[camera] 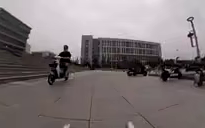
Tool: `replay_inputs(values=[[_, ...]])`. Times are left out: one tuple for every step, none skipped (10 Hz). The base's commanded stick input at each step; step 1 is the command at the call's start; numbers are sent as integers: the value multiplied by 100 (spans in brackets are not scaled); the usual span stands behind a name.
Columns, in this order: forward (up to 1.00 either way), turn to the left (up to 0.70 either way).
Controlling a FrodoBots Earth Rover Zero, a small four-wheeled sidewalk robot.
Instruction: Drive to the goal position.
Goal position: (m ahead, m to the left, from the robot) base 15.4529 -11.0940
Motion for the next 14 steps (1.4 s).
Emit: replay_inputs(values=[[70,0],[70,0],[70,0],[70,0],[70,0],[70,0],[70,0],[70,0],[70,0],[70,0],[70,0],[70,0],[70,0],[70,0]])
